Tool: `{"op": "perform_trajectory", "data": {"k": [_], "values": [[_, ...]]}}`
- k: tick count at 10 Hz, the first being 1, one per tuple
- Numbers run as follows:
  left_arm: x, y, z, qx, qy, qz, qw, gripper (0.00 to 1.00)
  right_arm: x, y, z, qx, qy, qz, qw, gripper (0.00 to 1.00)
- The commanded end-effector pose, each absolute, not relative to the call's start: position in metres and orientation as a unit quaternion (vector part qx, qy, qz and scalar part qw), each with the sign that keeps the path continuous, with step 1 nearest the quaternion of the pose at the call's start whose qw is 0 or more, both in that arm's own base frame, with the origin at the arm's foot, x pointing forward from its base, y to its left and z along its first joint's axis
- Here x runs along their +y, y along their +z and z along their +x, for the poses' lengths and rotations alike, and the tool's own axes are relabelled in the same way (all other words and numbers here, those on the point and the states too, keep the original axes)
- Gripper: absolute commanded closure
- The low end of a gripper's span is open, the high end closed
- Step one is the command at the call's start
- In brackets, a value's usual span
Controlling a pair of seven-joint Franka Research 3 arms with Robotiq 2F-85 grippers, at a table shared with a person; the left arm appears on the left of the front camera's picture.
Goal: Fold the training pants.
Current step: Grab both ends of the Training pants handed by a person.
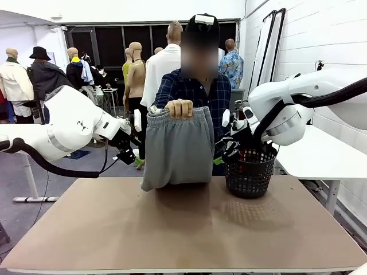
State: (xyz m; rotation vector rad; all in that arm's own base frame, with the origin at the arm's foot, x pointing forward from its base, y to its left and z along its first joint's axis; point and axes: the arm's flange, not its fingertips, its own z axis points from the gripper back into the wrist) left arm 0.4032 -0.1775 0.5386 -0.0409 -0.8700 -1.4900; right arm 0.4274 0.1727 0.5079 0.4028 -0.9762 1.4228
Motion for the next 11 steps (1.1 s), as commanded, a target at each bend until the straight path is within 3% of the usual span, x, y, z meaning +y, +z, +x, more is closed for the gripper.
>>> {"op": "perform_trajectory", "data": {"k": [1, 11], "values": [[-0.175, 0.523, 0.398, -0.4, -0.666, -0.05, 0.628, 0.0, 0.179, 0.5, 0.438, -0.459, 0.623, 0.19, 0.605, 0.0], [-0.183, 0.492, 0.406, -0.483, -0.625, -0.135, 0.599, 0.0, 0.185, 0.496, 0.442, -0.449, 0.632, 0.247, 0.581, 0.0]]}}
